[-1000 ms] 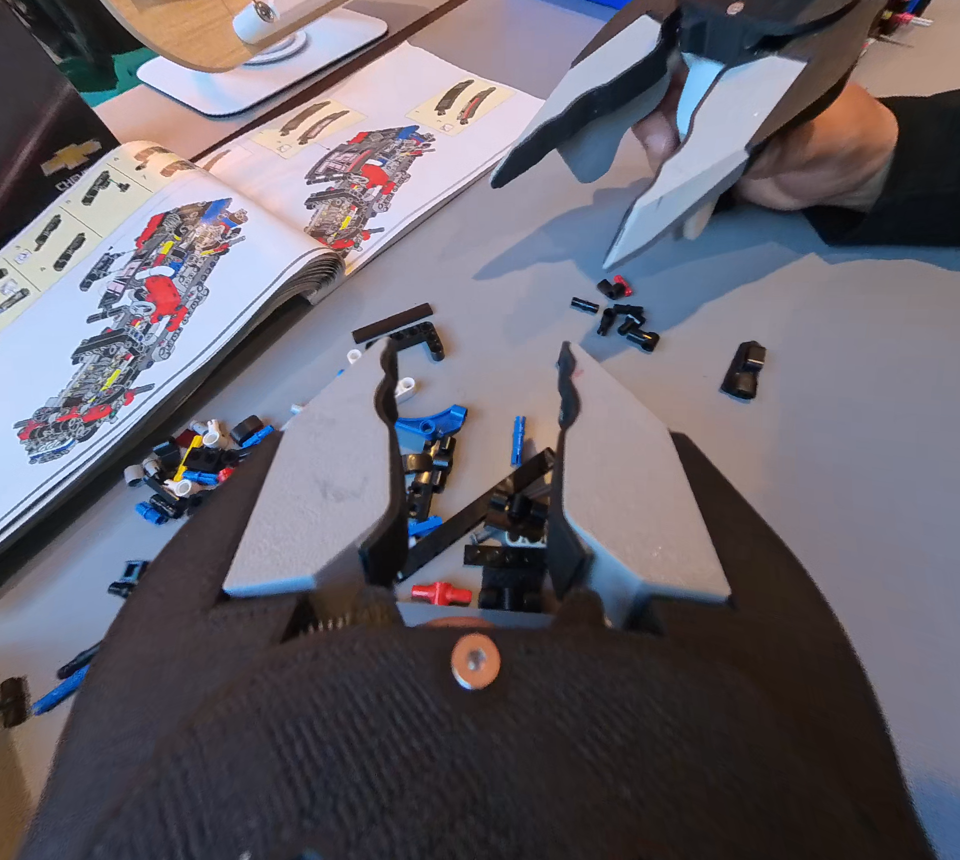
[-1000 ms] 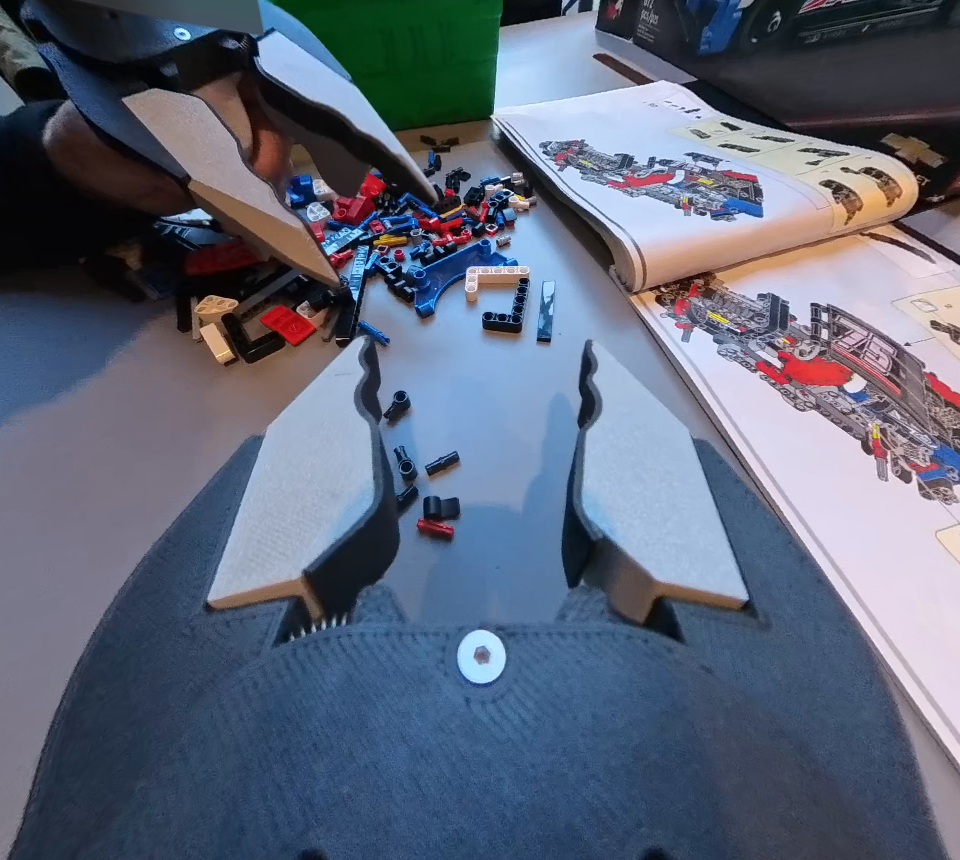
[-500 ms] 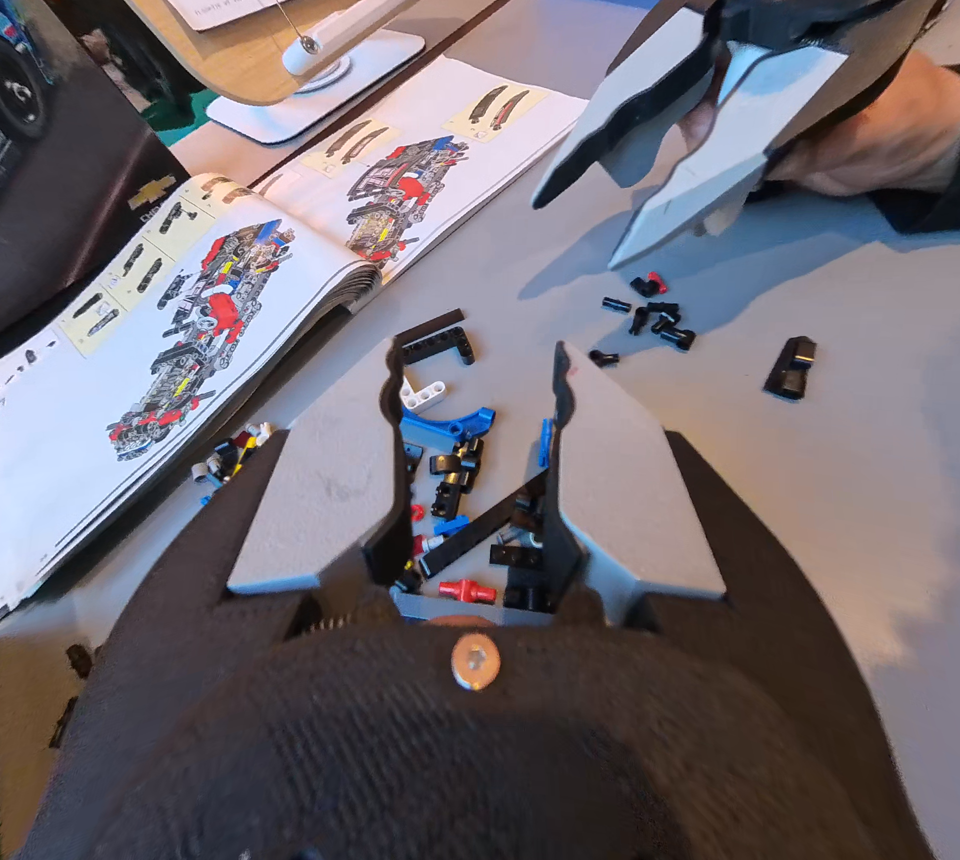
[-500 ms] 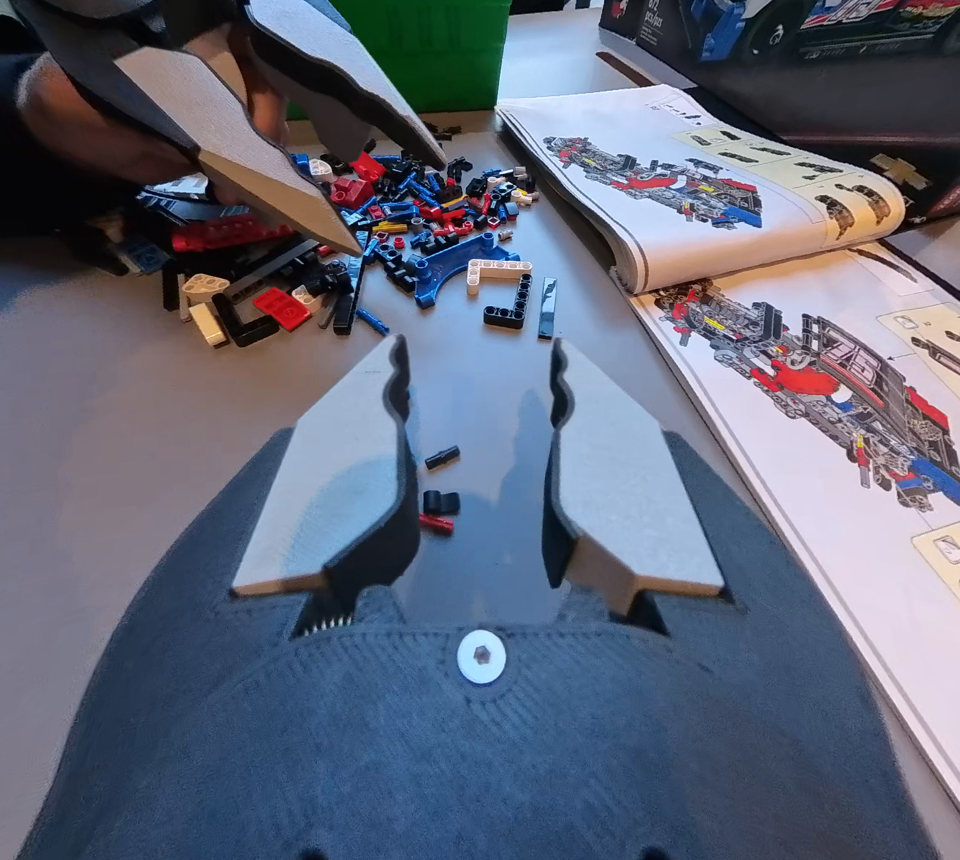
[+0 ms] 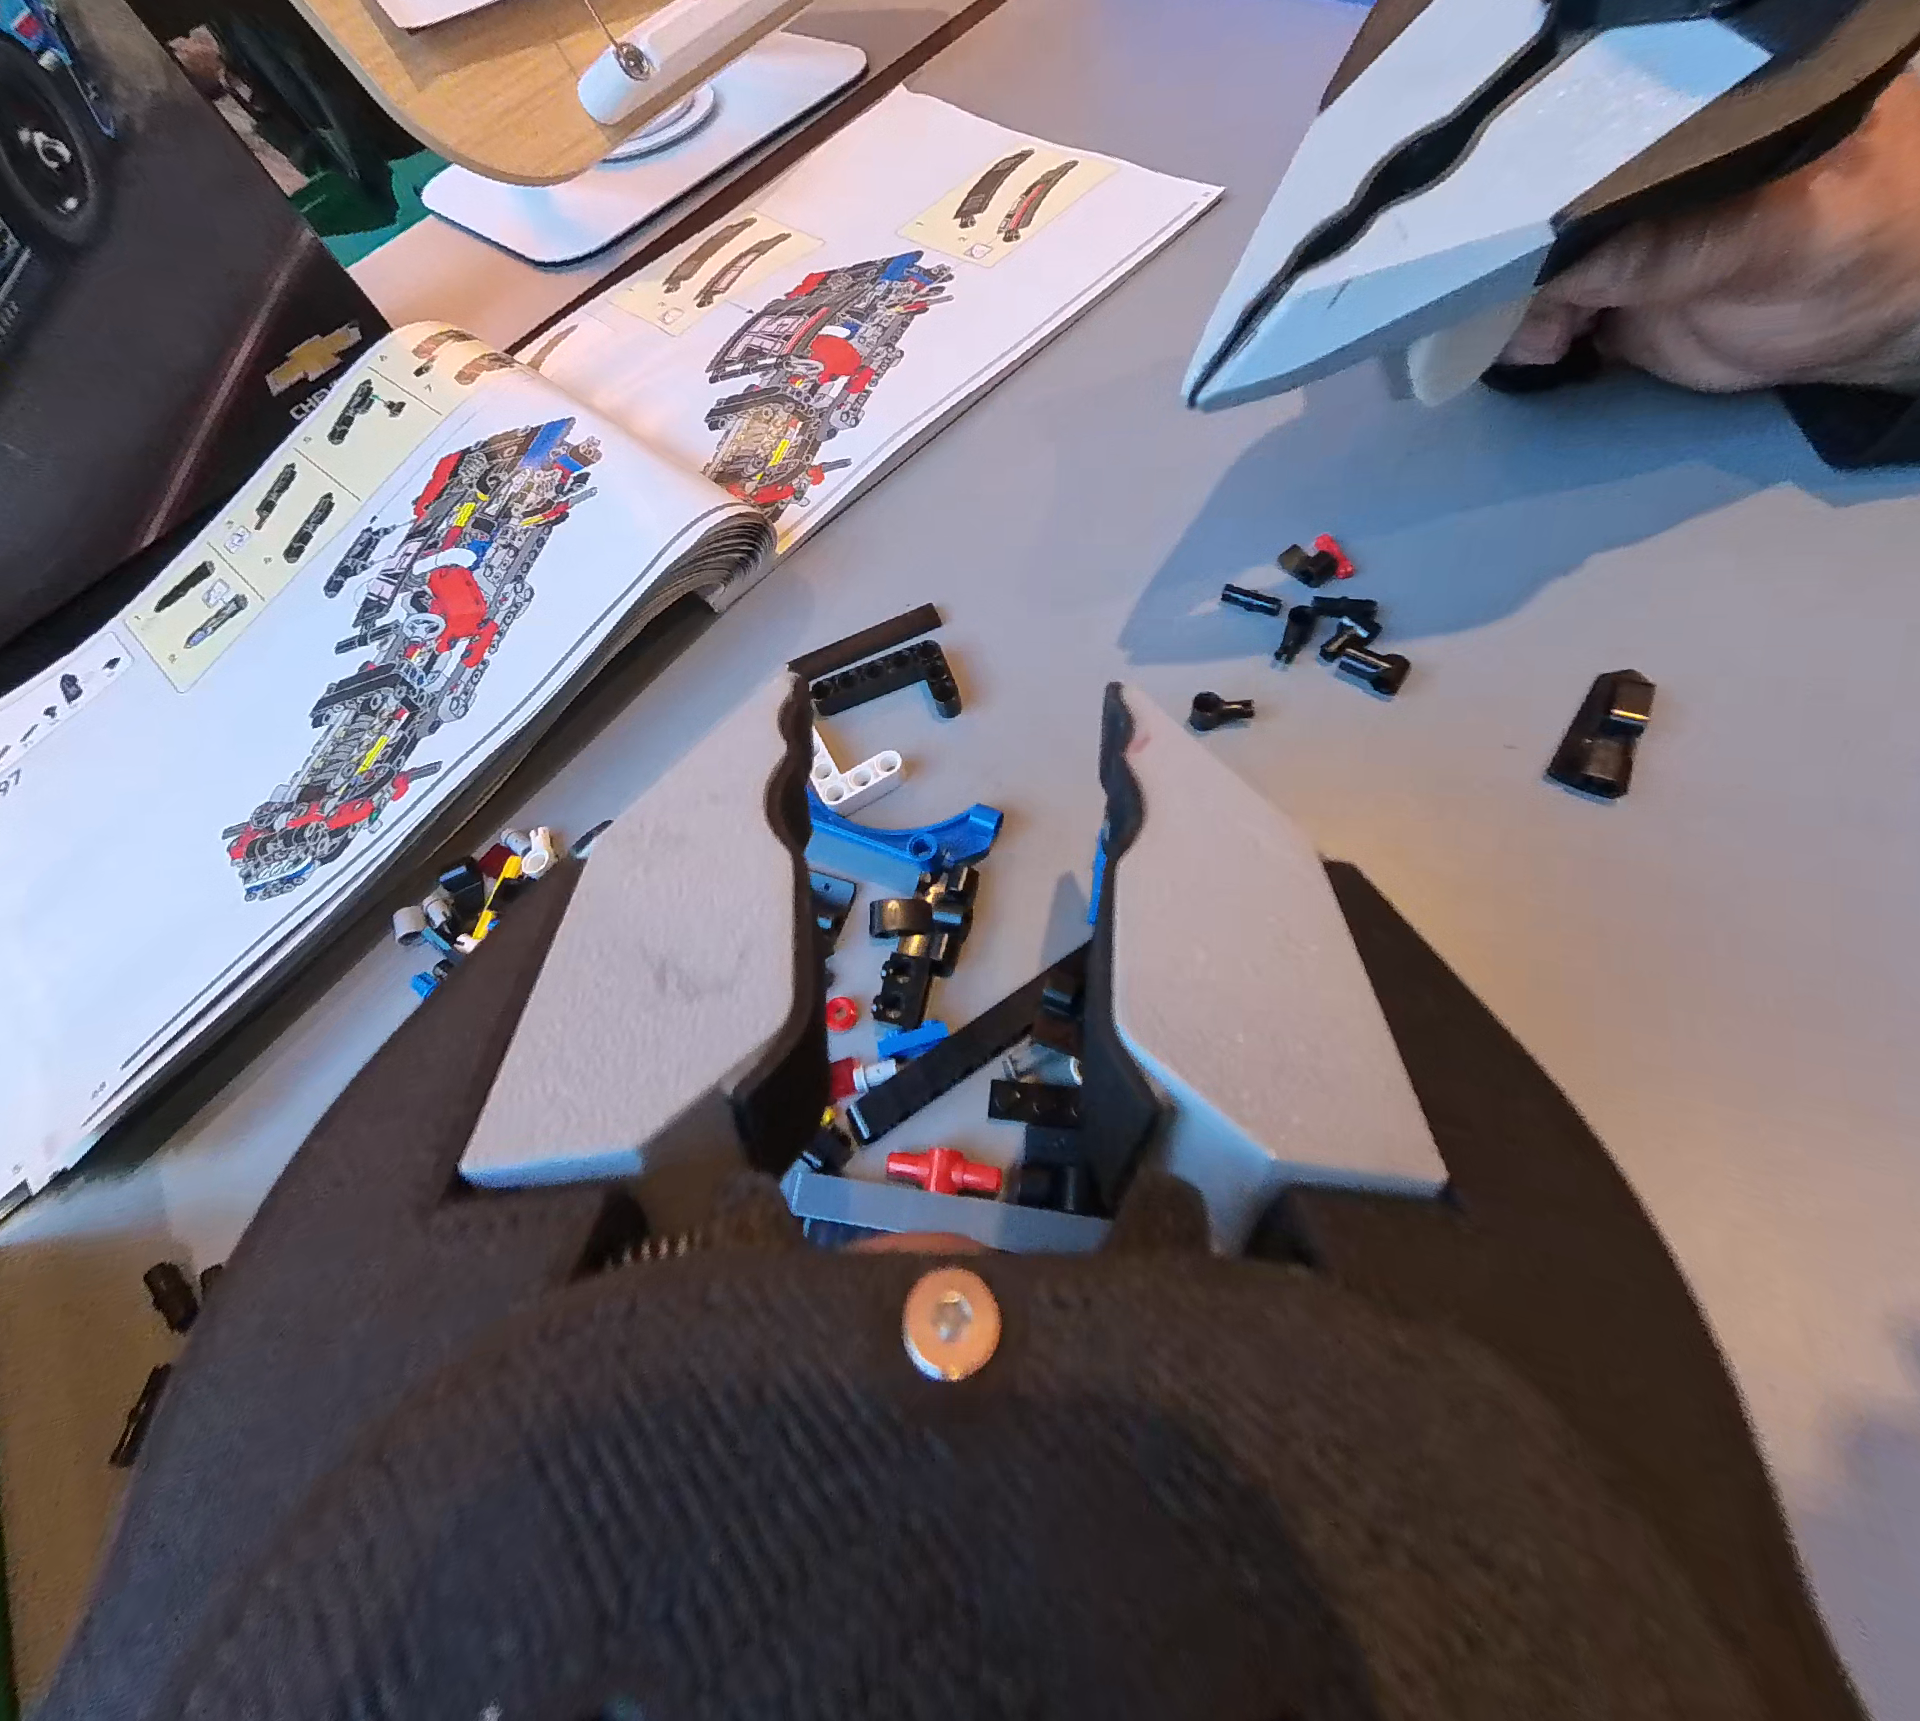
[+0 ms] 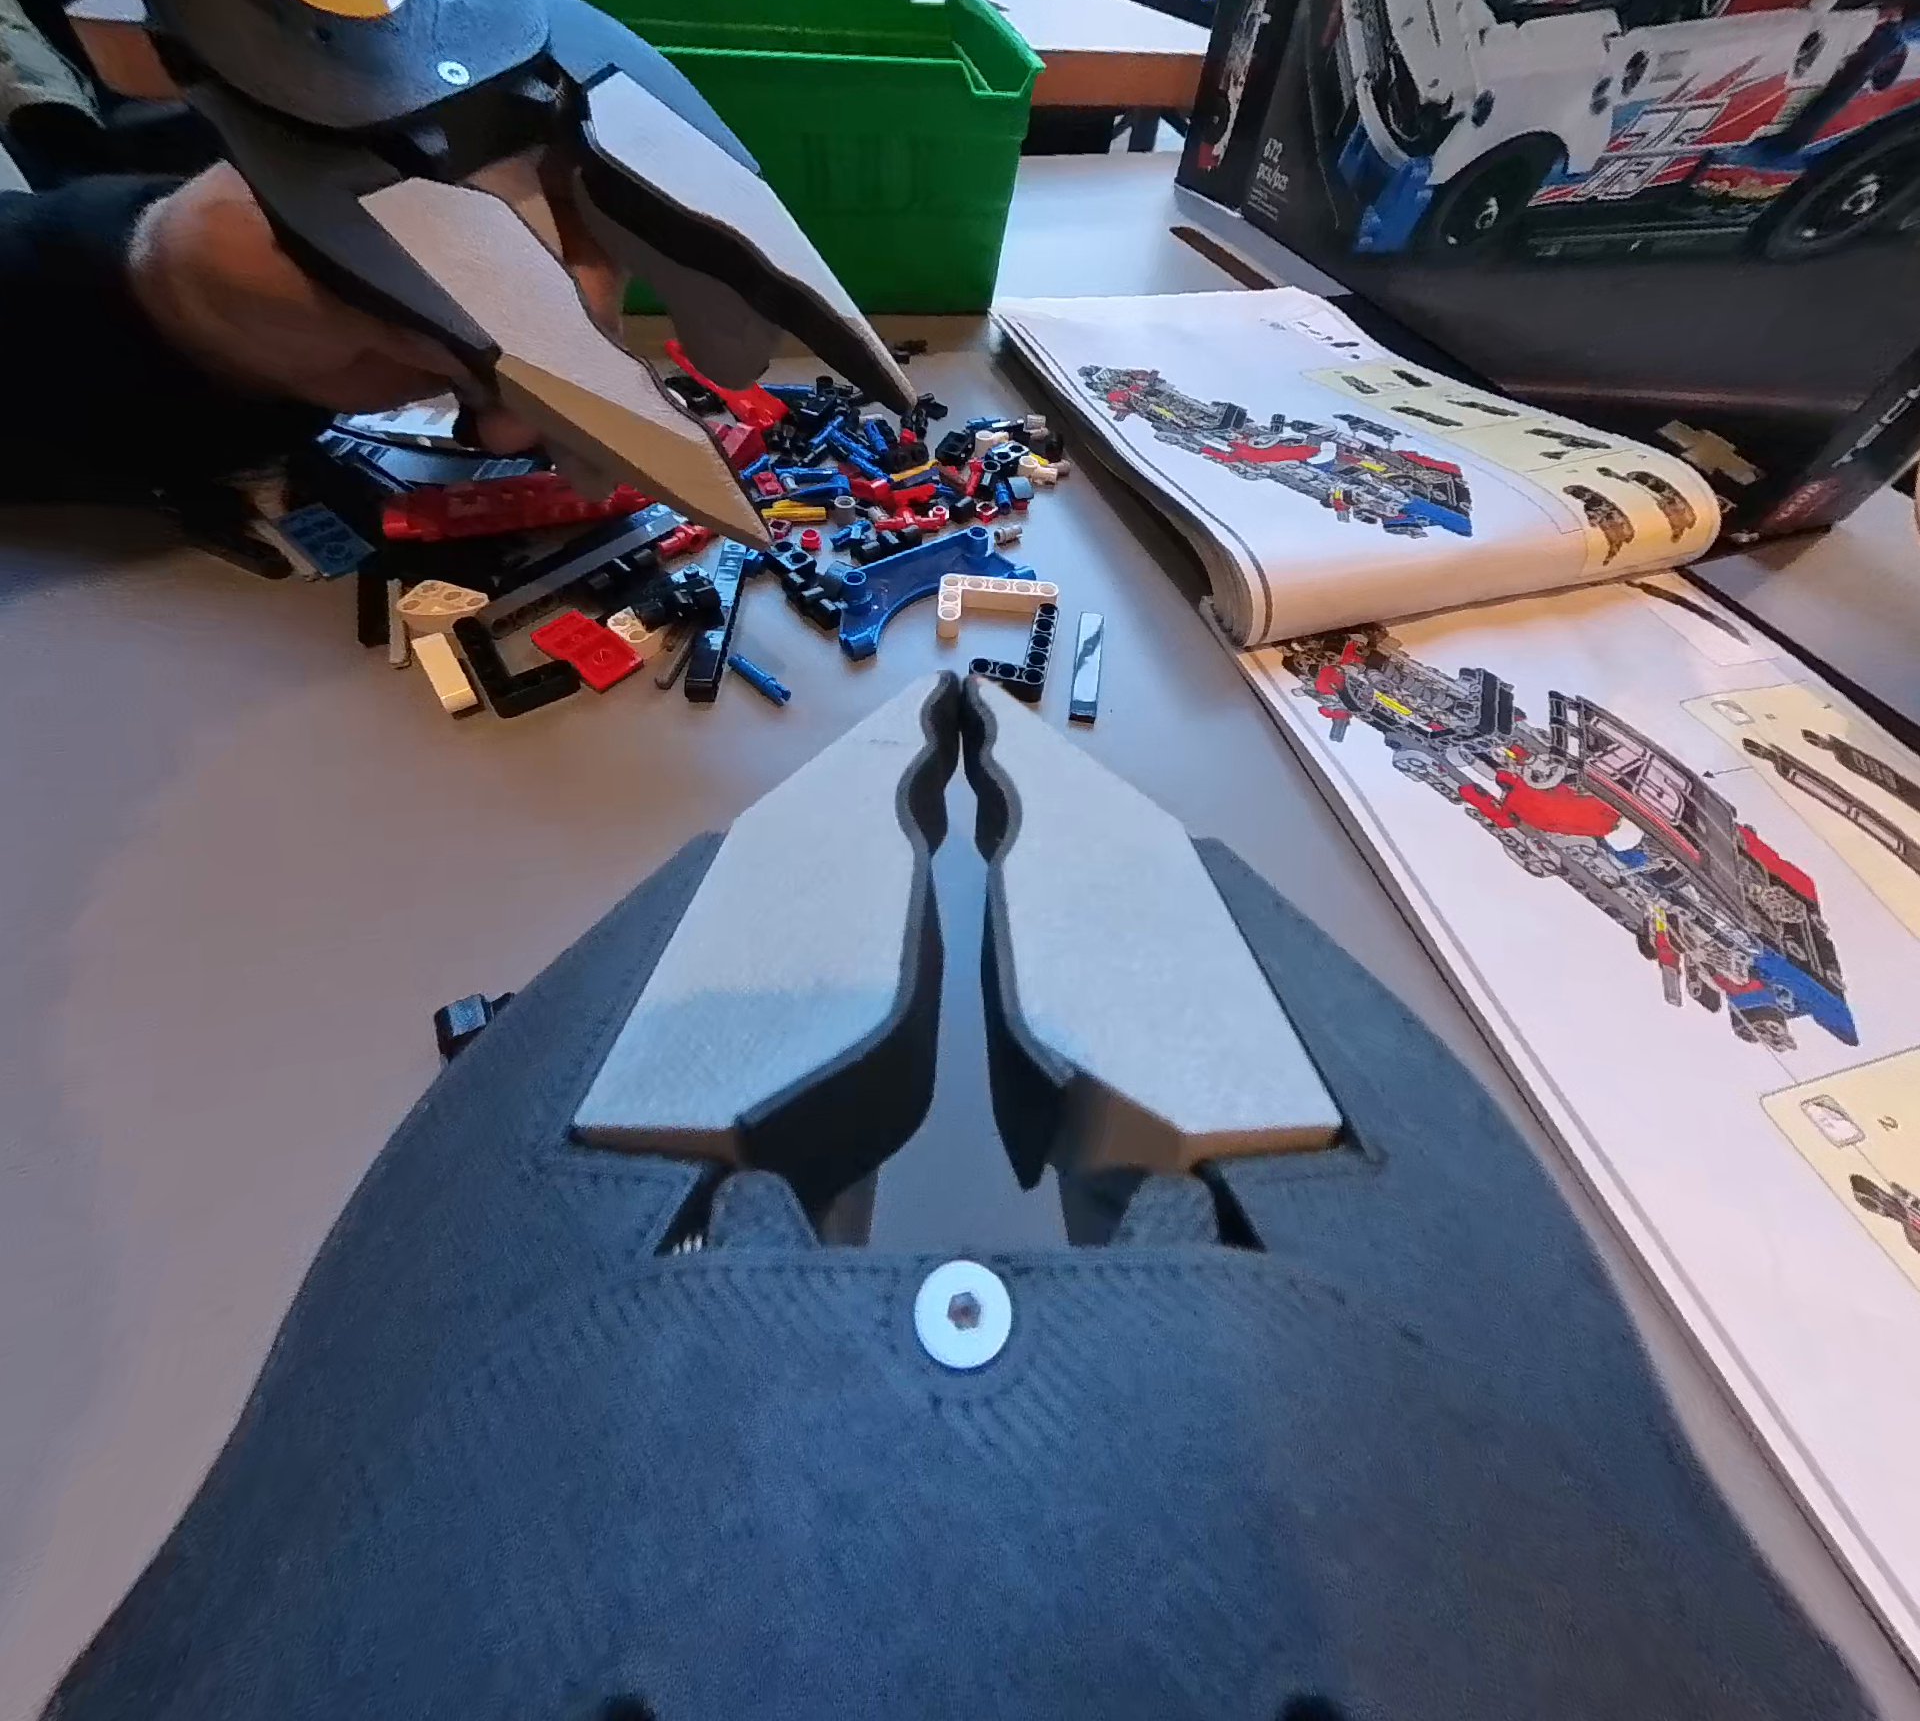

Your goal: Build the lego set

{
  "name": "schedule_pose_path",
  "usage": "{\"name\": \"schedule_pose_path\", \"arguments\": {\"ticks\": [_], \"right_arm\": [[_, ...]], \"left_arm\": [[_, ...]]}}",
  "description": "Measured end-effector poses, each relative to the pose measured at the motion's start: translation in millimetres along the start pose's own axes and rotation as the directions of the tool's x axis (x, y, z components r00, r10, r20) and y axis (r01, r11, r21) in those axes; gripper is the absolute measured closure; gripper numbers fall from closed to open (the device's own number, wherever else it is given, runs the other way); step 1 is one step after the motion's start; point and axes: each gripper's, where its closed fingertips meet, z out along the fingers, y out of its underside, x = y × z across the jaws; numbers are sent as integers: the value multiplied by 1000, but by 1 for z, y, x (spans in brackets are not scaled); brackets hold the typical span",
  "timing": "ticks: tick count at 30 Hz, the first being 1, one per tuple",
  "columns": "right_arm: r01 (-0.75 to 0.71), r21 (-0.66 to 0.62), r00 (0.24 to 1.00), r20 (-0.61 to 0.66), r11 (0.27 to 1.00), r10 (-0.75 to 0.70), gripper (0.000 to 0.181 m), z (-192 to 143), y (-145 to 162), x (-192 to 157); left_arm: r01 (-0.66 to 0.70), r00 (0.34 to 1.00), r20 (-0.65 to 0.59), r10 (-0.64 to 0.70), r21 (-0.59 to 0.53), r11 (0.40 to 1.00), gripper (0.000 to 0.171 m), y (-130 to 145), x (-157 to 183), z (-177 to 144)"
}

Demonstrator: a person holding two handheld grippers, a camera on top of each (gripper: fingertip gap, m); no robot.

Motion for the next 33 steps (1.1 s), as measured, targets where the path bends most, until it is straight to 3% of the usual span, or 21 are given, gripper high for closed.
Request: {"name": "schedule_pose_path", "arguments": {"ticks": [15,33], "right_arm": [[5,-3,1000,18,1000,-5,181,-6,1,-3],[-82,5,995,56,997,82,181,-7,1,1]], "left_arm": [[44,999,18,-45,16,999,122,-3,-7,-5],[177,981,-82,-177,-10,984,122,6,-4,0]]}}
